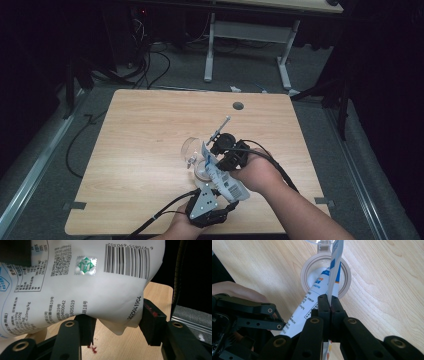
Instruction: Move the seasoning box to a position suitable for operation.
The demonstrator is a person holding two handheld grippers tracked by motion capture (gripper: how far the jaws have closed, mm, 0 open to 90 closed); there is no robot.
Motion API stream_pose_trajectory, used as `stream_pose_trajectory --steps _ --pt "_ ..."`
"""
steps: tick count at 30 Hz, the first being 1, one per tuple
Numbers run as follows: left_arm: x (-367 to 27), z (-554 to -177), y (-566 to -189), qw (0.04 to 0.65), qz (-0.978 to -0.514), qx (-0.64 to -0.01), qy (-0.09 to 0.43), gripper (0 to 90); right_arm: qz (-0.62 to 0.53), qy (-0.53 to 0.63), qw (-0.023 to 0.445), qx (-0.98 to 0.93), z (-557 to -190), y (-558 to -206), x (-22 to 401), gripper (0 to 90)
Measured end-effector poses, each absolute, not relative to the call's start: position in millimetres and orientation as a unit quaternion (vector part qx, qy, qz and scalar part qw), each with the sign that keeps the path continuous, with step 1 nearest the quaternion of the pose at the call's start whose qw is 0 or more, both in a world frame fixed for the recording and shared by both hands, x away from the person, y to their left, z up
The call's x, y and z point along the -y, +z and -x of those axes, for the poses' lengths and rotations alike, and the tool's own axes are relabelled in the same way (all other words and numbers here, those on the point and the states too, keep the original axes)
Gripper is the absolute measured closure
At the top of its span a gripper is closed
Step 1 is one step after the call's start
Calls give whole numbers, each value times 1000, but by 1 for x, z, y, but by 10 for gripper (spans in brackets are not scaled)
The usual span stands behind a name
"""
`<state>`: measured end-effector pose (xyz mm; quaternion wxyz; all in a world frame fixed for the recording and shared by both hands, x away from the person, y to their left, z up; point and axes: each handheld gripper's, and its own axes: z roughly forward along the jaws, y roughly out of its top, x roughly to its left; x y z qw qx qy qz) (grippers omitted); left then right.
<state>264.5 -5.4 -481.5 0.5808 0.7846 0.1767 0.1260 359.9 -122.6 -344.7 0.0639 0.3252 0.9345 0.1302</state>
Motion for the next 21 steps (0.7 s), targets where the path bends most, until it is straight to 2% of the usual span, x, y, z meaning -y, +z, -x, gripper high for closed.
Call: stream_pose_trajectory --steps 21 --pt "5 -266 -481 583 -783 -177 127 519 -323 134 59 -935 -362 -344 123 899"
